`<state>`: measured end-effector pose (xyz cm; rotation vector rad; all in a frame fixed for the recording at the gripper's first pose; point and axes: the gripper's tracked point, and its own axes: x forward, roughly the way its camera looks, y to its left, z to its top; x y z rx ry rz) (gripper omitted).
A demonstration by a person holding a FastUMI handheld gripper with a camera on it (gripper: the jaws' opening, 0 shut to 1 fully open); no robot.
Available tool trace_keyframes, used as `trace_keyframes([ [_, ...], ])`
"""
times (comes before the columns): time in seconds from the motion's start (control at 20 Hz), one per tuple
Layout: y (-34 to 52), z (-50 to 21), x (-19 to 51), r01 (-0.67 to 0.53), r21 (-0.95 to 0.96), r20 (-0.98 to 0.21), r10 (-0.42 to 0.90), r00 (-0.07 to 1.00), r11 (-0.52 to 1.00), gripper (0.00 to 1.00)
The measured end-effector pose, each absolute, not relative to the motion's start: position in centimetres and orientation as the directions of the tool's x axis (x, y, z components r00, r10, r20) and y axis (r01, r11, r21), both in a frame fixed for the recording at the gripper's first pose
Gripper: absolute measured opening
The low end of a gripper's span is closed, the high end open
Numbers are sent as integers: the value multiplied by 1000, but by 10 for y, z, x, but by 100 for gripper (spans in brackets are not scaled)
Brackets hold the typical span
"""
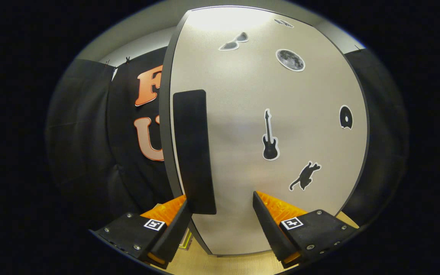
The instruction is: Open the shoe cabinet door, grab the shoes and put them into the shoe cabinet, then close the shoe cabinet door.
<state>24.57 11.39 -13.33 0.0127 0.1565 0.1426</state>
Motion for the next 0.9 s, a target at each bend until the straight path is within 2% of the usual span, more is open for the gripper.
trace_keyframes([
  [0.35,88,-117,175,-132,18,-148,133,980,991,95],
  [0.9,15,-98,45,-13,-14,-100,12,995,1000,95],
])
